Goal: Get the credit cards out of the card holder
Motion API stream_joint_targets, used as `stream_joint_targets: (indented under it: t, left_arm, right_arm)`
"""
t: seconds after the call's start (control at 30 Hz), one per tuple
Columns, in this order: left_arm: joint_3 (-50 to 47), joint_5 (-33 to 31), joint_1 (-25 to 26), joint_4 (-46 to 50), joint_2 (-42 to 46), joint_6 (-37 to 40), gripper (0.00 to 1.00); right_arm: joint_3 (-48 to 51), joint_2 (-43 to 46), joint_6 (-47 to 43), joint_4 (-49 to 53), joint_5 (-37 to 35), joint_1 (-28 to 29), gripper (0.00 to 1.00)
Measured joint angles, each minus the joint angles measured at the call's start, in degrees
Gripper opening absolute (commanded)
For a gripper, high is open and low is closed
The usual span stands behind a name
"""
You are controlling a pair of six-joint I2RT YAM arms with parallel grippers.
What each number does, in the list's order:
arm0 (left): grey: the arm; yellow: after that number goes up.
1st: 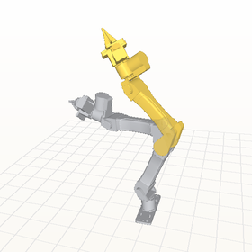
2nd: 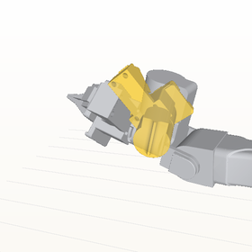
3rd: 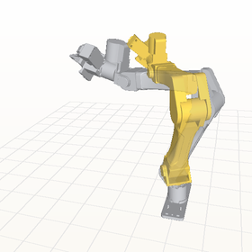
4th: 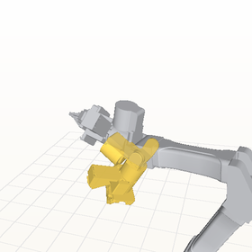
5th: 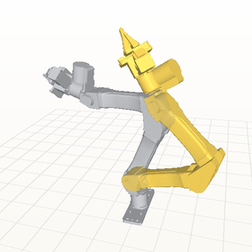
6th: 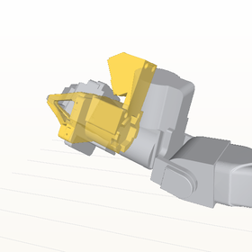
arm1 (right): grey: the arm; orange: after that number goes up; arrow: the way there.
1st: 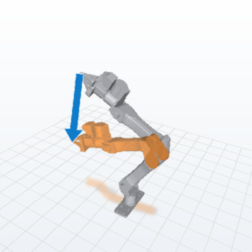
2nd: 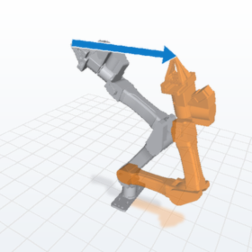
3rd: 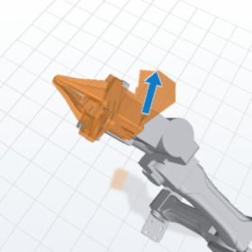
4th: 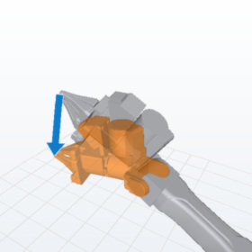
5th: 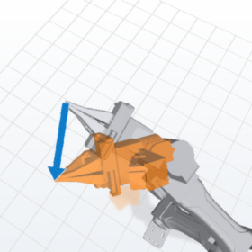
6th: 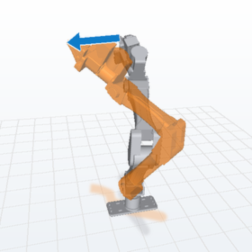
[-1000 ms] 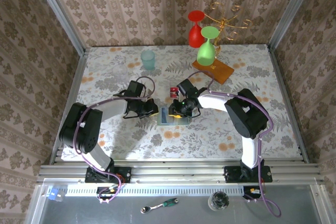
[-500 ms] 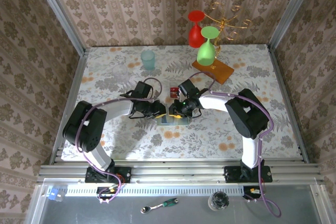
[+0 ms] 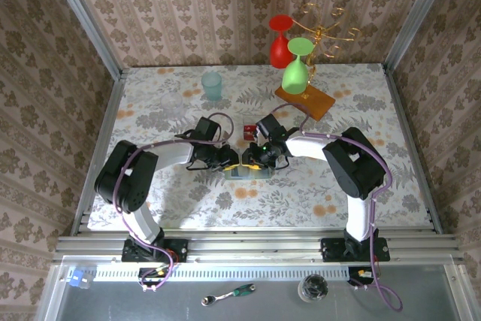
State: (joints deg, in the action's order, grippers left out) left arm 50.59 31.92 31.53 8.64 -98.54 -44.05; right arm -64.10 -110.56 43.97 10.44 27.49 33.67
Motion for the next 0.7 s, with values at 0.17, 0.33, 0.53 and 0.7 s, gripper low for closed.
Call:
stream_joint_targets:
  t: [0.17,0.33,0.53,0.7]
  left_arm:
    - [0.6,0.5,0.2,-0.7,-0.1,-0.4,0.20]
    - [1.2,0.9,0.5,-1.0,-0.1,-0.6,0.19]
    - [3.2,0.9,1.4,-1.0,-0.1,-1.0,0.18]
    - [4.3,0.6,2.8,-0.9,-0.1,-1.4,0.18]
  right_arm:
    - [0.4,0.6,0.0,0.0,0.0,0.0,0.31]
    - [1.4,2.4,0.0,0.5,-0.5,-0.3,0.31]
    - [2.0,6.2,-0.2,1.9,-1.1,-1.4,0.31]
    - [3.1,8.8,-0.5,2.0,-1.3,-3.0,0.31]
